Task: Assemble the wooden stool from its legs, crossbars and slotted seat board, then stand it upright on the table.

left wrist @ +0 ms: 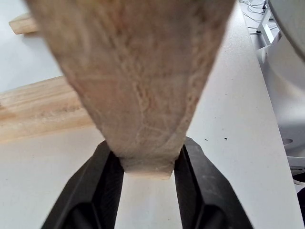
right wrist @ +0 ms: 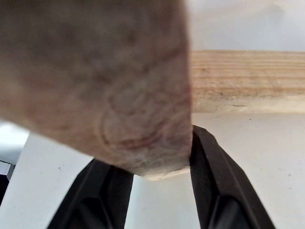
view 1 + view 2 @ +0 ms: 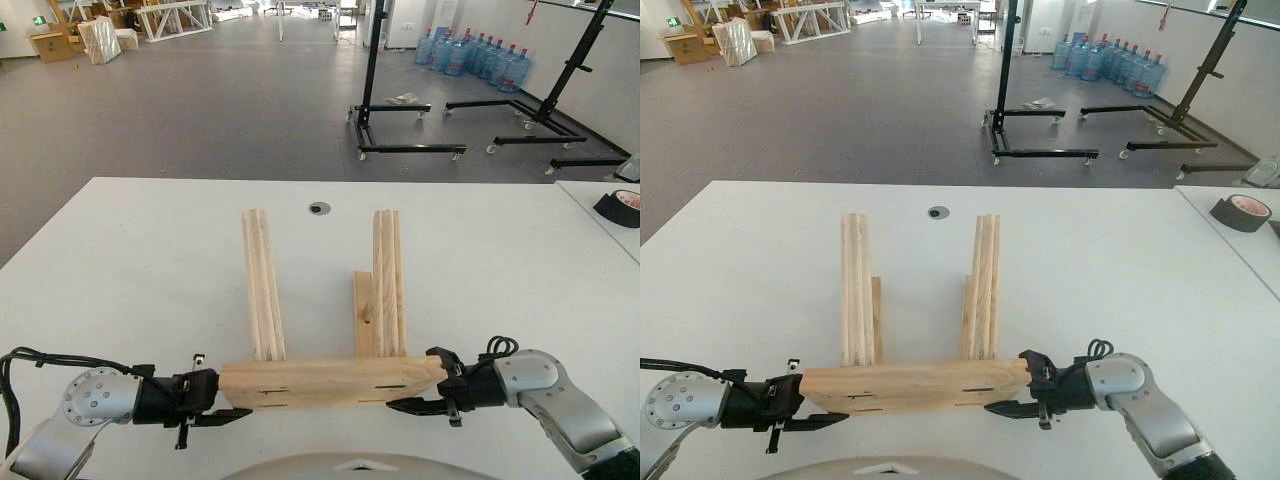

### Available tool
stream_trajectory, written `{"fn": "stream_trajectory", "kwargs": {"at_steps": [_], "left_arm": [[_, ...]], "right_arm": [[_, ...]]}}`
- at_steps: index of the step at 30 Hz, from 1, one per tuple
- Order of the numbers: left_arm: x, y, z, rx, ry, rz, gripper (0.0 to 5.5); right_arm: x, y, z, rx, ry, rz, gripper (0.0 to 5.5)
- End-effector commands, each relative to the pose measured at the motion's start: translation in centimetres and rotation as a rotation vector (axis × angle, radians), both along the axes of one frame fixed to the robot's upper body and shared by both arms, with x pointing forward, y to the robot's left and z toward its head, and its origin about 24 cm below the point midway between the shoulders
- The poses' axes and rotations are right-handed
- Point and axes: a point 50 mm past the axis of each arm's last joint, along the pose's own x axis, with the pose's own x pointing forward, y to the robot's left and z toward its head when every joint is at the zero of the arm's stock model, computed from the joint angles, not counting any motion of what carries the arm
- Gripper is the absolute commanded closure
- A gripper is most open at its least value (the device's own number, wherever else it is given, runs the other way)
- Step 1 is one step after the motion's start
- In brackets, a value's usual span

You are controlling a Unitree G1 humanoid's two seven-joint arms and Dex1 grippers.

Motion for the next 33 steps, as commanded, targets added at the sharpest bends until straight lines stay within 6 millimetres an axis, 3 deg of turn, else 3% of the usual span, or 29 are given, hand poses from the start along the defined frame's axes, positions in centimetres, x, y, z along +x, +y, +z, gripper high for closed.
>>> {"fn": "stream_trajectory", "kwargs": {"at_steps": [1,6,9,12,15,22,33], "left_arm": [[0.2,-2.1,1.2,-0.126,-0.073,-0.060,4.11],[0.6,-2.5,2.4,-0.256,-0.015,-0.004,4.11],[0.4,-2.6,5.4,-0.446,0.138,0.009,4.11],[1.3,-2.8,8.2,-0.595,0.142,0.032,4.11],[2.0,-3.1,9.5,-0.692,0.127,0.069,4.10],[2.3,-3.6,10.5,-0.856,0.174,0.144,4.08],[2.5,-4.3,10.6,-0.926,0.226,0.229,3.98]], "right_arm": [[0.9,1.3,0.8,0.085,-0.031,-0.020,3.98],[0.4,1.8,2.4,0.170,0.097,-0.030,3.97],[-0.2,1.7,5.3,0.277,0.284,0.017,3.97],[0.0,1.4,8.0,0.381,0.401,0.047,3.97],[0.6,1.6,9.4,0.466,0.442,0.025,3.96],[0.9,1.8,11.3,0.638,0.534,-0.008,3.96],[1.5,2.1,13.4,0.886,0.578,-0.174,3.96]]}}
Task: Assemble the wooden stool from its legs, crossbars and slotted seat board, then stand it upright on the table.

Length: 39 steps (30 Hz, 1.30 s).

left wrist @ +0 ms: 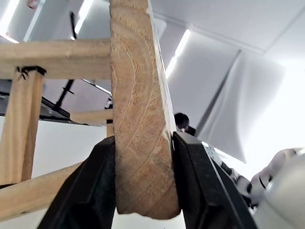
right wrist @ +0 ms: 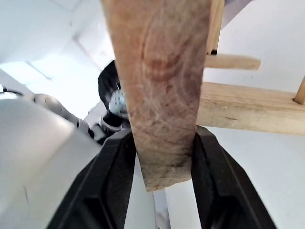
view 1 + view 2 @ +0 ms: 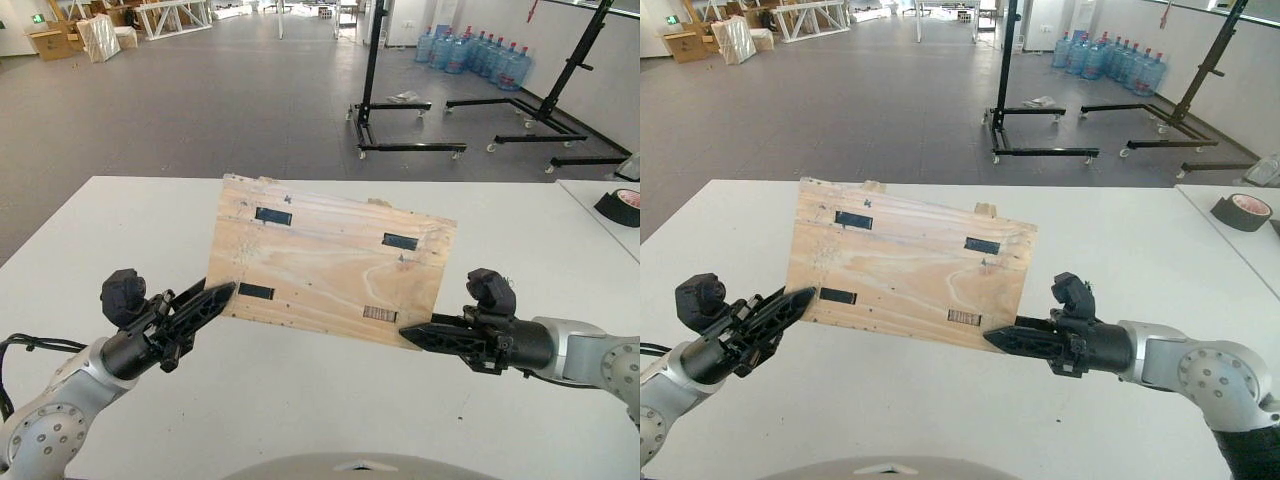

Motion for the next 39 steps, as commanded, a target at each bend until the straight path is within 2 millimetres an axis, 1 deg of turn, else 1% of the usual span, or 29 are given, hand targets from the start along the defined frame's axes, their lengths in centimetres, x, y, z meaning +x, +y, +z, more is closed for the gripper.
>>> {"fn": "stream_trajectory", "kwargs": {"at_steps": [1,4,7,11,14,19,23,26,28,30,32,34,35,37,39], "left_arm": [[0.1,-4.1,3.3,0.107,-0.163,-0.111,3.98],[0.7,-4.5,4.0,0.037,-0.142,-0.056,3.98],[1.0,-4.8,4.3,0.014,-0.123,-0.022,3.98],[1.7,-5.4,4.7,0.003,-0.118,0.016,3.98],[2.2,-5.9,4.8,-0.012,-0.108,0.018,3.98],[2.3,-6.3,4.5,-0.051,-0.073,-0.017,3.98],[2.4,-6.7,3.5,-0.114,0.062,-0.021,3.98],[2.0,-7.2,3.1,-0.155,0.156,0.039,3.98],[1.7,-7.7,3.2,-0.157,0.215,0.076,3.98],[1.6,-7.9,3.9,-0.175,0.284,0.126,3.98],[1.2,-8.3,5.3,-0.220,0.357,0.152,3.98],[1.3,-8.6,6.7,-0.268,0.423,0.177,3.98],[1.4,-8.6,7.1,-0.283,0.456,0.191,3.98],[1.6,-8.6,7.1,-0.284,0.525,0.223,3.98],[2.1,-8.1,5.6,-0.244,0.623,0.315,3.98]], "right_arm": [[0.2,2.4,3.8,0.361,-0.044,-0.037,3.96],[-0.2,3.2,3.8,0.412,-0.032,-0.093,3.96],[-0.2,4.1,3.8,0.489,-0.013,-0.192,3.95],[-0.3,5.7,4.0,0.596,0.029,-0.289,3.95],[-0.4,6.6,4.1,0.631,0.062,-0.301,3.95],[-0.9,7.4,3.3,0.610,0.119,-0.270,3.95],[-1.0,7.7,2.7,0.593,0.172,-0.294,3.95],[-1.4,7.9,2.5,0.557,0.202,-0.321,3.95],[-1.5,8.0,3.1,0.537,0.204,-0.370,3.96],[-1.1,8.2,4.0,0.533,0.214,-0.446,3.98],[-0.7,8.5,5.2,0.550,0.244,-0.525,3.98],[-0.7,9.0,6.2,0.560,0.300,-0.580,4.05],[-0.7,9.1,6.6,0.564,0.333,-0.606,4.09],[-0.5,9.2,7.0,0.569,0.387,-0.644,4.13],[-0.4,9.5,7.8,0.572,0.415,-0.650,4.14]]}}
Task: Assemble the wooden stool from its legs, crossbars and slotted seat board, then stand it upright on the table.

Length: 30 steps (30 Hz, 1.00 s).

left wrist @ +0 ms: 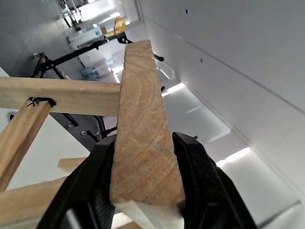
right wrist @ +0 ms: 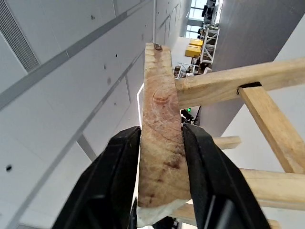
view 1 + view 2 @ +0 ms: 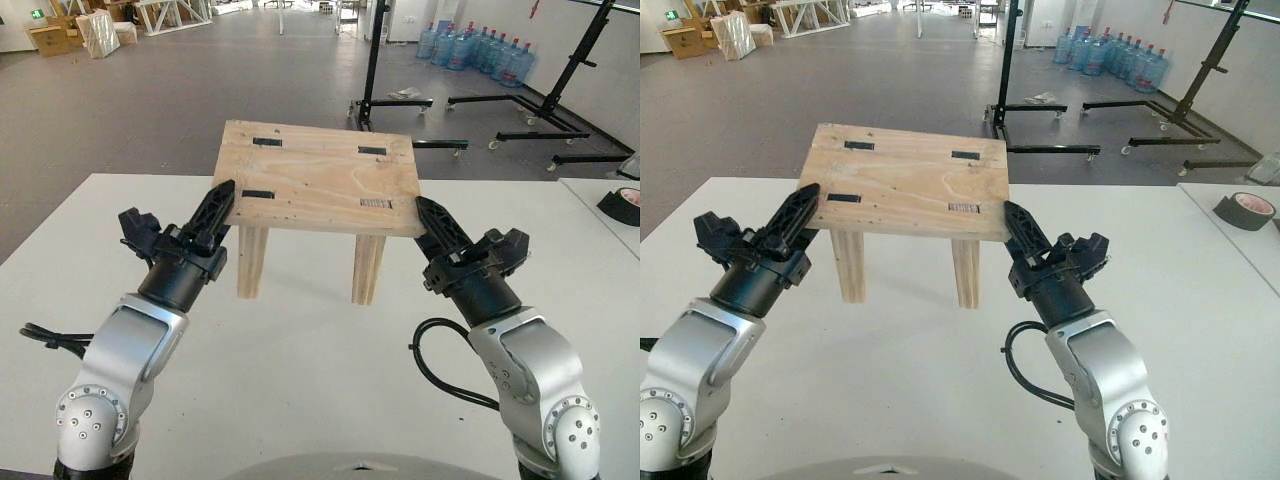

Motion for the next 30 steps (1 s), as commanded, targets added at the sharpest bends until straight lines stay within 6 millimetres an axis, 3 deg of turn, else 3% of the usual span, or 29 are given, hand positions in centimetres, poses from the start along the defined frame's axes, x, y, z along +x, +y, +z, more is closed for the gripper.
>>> {"fn": "stream_trajectory", "kwargs": {"at_steps": [1,6,11,12,17,22,27,30], "left_arm": [[-0.8,-2.5,-1.8,0.100,0.141,-0.144,3.98],[-2.0,-2.8,-4.8,0.138,0.275,-0.126,3.98],[-1.2,-2.1,-6.4,0.216,0.294,-0.074,3.98],[-1.1,-2.0,-6.5,0.217,0.294,-0.063,3.56],[-0.7,-2.3,-6.0,0.205,0.241,-0.063,2.66],[-1.2,-2.2,-6.3,0.204,0.235,-0.058,1.90],[-2.2,-0.7,-5.2,0.145,0.122,-0.014,1.13],[-2.5,0.3,-6.0,0.187,0.131,0.003,1.07]], "right_arm": [[-1.5,3.5,3.1,0.022,-0.095,0.225,4.15],[-1.2,3.4,3.4,-0.018,-0.040,0.209,4.16],[-2.1,2.4,1.2,-0.127,0.028,0.188,4.16],[-2.3,2.2,0.6,-0.136,0.047,0.183,4.16],[-2.3,1.0,-1.5,-0.239,0.101,0.176,4.23],[-1.6,-0.1,-2.5,-0.281,0.117,0.148,3.19],[-1.0,-1.0,-2.0,-0.260,0.059,0.105,2.30],[-1.3,-1.4,-2.4,-0.279,0.056,0.105,1.73]]}}
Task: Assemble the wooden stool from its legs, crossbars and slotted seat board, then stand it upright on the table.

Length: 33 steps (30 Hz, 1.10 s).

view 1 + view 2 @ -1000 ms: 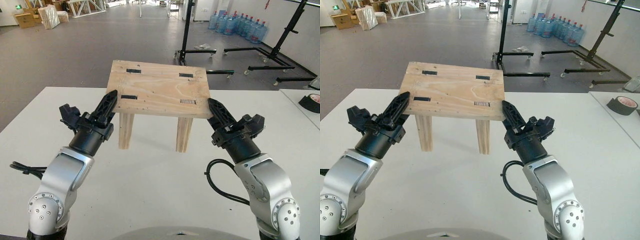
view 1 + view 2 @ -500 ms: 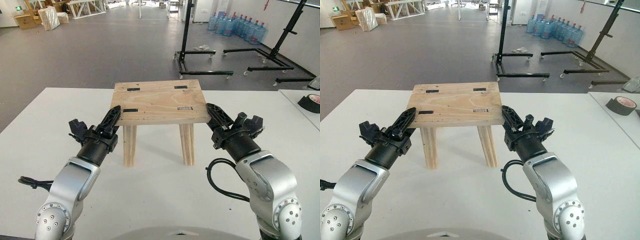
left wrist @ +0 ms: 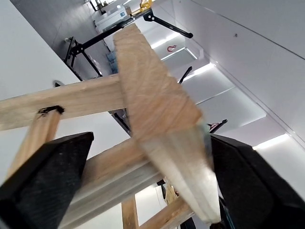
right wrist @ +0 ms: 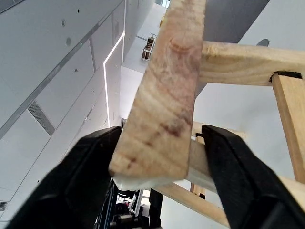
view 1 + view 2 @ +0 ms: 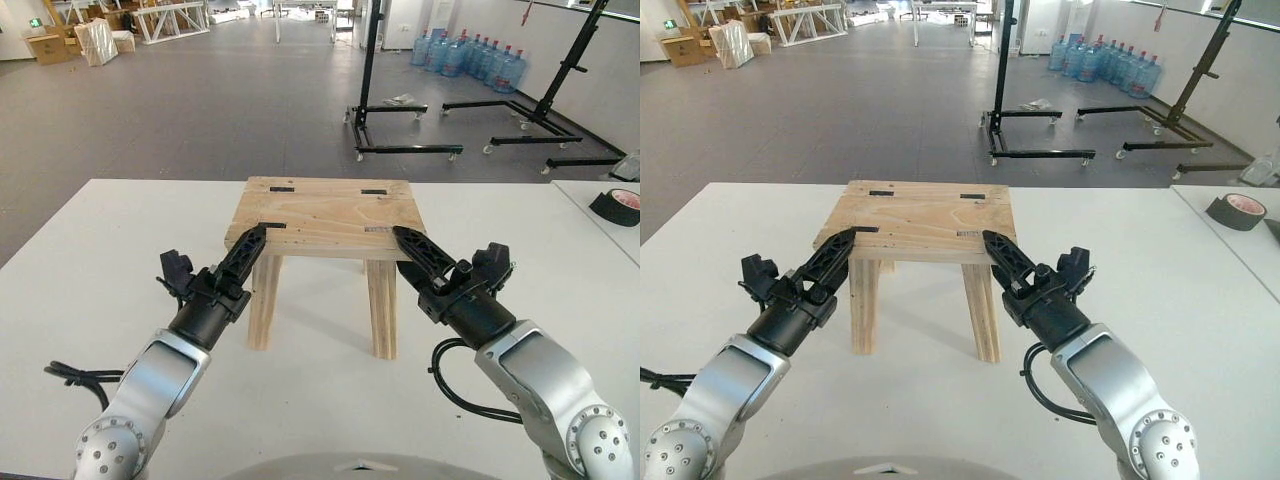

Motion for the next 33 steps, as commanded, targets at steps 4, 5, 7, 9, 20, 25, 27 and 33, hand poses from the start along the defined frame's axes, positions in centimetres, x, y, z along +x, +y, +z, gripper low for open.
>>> {"fn": "stream_trajectory", "kwargs": {"at_steps": [4,5,7,9,20,25,27,33], "left_arm": [[-0.7,2.1,-1.2,0.087,0.003,0.022,1.07],[-1.0,2.2,-1.0,0.090,-0.019,0.011,1.07],[-1.7,2.6,-0.2,0.037,-0.102,0.001,1.07],[-2.4,3.0,0.2,0.026,-0.159,-0.010,1.07],[8.0,12.0,0.4,1.094,-0.322,0.517,1.07],[11.6,9.9,-3.2,1.322,-0.353,0.581,1.07],[12.3,8.8,-4.5,1.400,-0.399,0.560,1.07],[13.4,7.0,-6.6,1.354,-0.462,0.569,1.07]], "right_arm": [[-0.6,-1.7,-0.7,-0.025,-0.053,-0.004,1.60],[-0.7,-1.9,-0.6,-0.006,-0.082,-0.006,1.60],[-0.7,-2.2,-0.4,0.012,-0.132,-0.001,1.60],[-0.3,-3.0,-0.5,-0.009,-0.158,-0.002,1.60],[7.8,-6.4,-1.4,-0.898,-0.518,-0.364,1.60],[10.2,-5.2,-4.5,-1.191,-0.583,-0.530,1.60],[11.0,-4.7,-5.5,-1.278,-0.624,-0.538,1.60],[12.4,-5.0,-6.7,-1.287,-0.627,-0.602,1.60]]}}
